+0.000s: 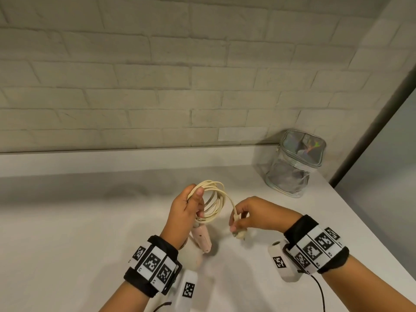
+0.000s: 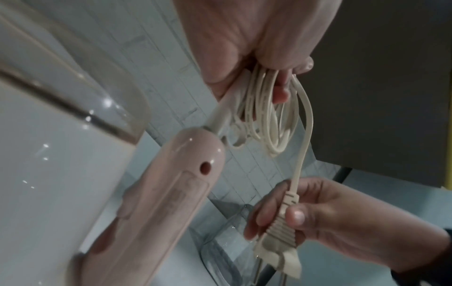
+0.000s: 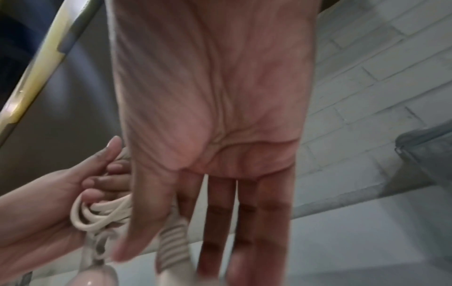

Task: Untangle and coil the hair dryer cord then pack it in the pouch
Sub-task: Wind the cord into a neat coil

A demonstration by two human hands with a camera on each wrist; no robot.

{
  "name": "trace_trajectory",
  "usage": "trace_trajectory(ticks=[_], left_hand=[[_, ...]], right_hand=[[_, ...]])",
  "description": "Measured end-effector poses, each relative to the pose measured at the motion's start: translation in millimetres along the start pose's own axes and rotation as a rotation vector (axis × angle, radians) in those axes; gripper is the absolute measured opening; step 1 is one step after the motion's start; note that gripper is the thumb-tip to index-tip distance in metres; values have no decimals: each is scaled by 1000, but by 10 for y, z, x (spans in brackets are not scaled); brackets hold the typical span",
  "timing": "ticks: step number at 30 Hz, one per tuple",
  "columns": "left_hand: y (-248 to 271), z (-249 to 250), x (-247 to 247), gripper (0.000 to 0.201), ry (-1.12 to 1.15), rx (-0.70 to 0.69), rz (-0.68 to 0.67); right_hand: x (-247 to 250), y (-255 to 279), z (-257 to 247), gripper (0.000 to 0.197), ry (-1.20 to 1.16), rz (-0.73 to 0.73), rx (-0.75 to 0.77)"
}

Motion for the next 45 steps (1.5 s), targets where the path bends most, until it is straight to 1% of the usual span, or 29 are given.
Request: trace_trajectory(ticks=[1,2,3,4,5,6,7,8,9,11,13,14,16,19,22,24,26,27,28,30,31,32,33,35,38,39,41,43,45], left_hand=[[1,5,-4,38,12,6,-15],[4,11,-22,40,21,10,-40],[15,17,-49,39,24,20,-70],[27,24,-82,33,25,27,-102],[44,36,-122,26,30,33,-140],[60,38,-160,28,32,33,-176],[70,37,-205,32,29,36,-212],[76,31,-238,34,27,39,-235],[82,29,-262,33,35,46,-249],[83,19,-268,29,53,54,-243],[83,21,-231,23,73,59,-206],[80,13,-210,24,78,57,-189],[78,1,-160,28,60,51,-145],[82,3,-110,27,-1,-10,-73],[82,38,-95,27,-26,-55,-22],[41,32,-40,28,-54,-63,28],[3,24,6,26,-64,-59,51],[-8,18,2,26,-64,-55,48],[-12,20,-20,26,-64,-50,43],[-6,45,-68,26,-44,-44,42],[-7,58,-79,25,-36,-46,49],[-12,61,-73,24,-32,-48,59],[-25,62,-52,22,-28,-50,66],[-40,43,17,19,-27,-53,65],[-53,32,97,18,-39,-31,67],[-63,32,111,17,-36,-16,71],[-83,33,127,15,-27,13,78],[-90,21,129,13,-13,24,72],[-91,4,114,10,13,31,45]], right_hand=[[52,26,15,6,41,26,-4],[135,46,25,5,57,86,-5],[250,58,33,6,46,189,1],[386,67,27,9,12,323,21],[527,77,14,13,-36,475,57],[646,88,-10,16,-87,619,96],[721,83,-50,19,-144,730,128],[741,56,-88,21,-226,799,157],[707,9,-127,23,-339,823,176],[512,-101,-160,23,-594,770,155],[315,-153,-188,21,-724,661,117],[258,-159,-202,22,-752,618,115],[223,-163,-204,23,-775,578,110],[135,-194,-224,20,-821,509,83],[27,-214,-265,26,-929,443,64],[-43,-205,-323,31,-1063,322,103],[-90,-175,-398,36,-1093,202,139],[-119,-171,-429,34,-1036,170,149],[-139,-186,-437,29,-936,186,145],[-108,-237,-406,25,-741,332,91],[-93,-255,-370,27,-694,390,57],[-96,-259,-354,33,-672,399,37],[-104,-255,-356,43,-636,366,25],[-135,-204,-340,57,-533,236,-22],[-90,-50,-386,59,-440,91,-85],[-31,5,-409,54,-349,62,-78],[160,101,-460,38,-119,41,-21],[322,205,-548,26,-29,27,39],[452,292,-604,20,8,19,84]])
Point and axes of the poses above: each hand's wrist, its own y-axis away from the middle knuckle, its own x-axis out of the back of the hand, z = x × y, the point moved 7 cm from there along -y, towards the middle knuckle, and after that the axes turned 12 degrees about x, right-handed, at the moved point
